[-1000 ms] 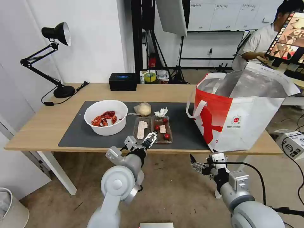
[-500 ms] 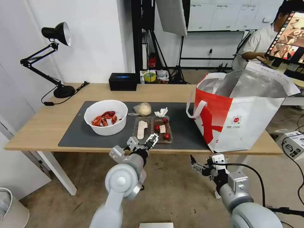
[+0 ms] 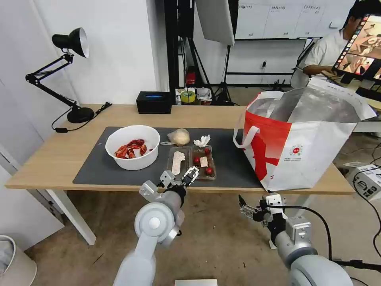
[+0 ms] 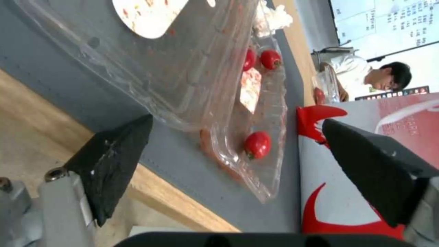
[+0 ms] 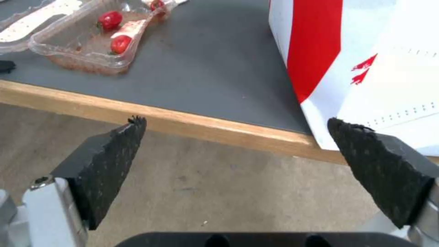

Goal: Pick up the trash from the table and place it into the takeout bag.

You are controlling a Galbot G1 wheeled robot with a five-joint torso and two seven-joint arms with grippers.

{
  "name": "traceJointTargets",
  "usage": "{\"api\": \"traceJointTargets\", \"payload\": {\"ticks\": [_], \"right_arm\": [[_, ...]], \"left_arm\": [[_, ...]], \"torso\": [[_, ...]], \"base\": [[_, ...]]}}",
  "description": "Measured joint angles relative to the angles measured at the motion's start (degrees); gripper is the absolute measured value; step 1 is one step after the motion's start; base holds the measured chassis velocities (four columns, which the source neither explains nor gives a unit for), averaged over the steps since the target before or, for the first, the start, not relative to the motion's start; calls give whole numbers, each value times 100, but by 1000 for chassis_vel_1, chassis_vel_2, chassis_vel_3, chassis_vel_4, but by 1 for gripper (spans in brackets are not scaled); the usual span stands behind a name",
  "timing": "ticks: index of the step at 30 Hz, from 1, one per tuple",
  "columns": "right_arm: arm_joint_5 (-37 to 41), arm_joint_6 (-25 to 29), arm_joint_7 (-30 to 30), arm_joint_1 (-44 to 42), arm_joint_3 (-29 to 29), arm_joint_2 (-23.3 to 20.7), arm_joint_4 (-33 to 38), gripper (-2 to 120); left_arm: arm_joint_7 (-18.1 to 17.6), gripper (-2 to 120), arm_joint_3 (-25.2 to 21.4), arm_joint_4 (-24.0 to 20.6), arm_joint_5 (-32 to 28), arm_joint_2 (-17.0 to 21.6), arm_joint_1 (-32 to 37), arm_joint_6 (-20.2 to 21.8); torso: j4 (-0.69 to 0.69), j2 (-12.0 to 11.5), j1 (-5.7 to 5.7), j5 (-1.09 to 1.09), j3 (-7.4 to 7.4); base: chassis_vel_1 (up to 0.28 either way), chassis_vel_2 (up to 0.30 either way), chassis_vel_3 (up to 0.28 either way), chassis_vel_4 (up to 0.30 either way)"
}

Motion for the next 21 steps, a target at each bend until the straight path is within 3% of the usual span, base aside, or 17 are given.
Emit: {"api": "traceJointTargets", "payload": {"ticks": [13, 21], "right_arm": [[-80, 15, -2, -12, -76, 59, -41, 100], [-131, 54, -10, -68, -99, 60, -43, 100]], "left_arm": [[-13, 100, -70, -50, -55, 76, -16, -186], [235, 100, -126, -207, -73, 82, 54, -239]], "torso": [[0, 0, -1, 0, 0], [0, 0, 0, 0, 0]], "base": [[0, 0, 0, 0], [0, 0, 0, 0]]}}
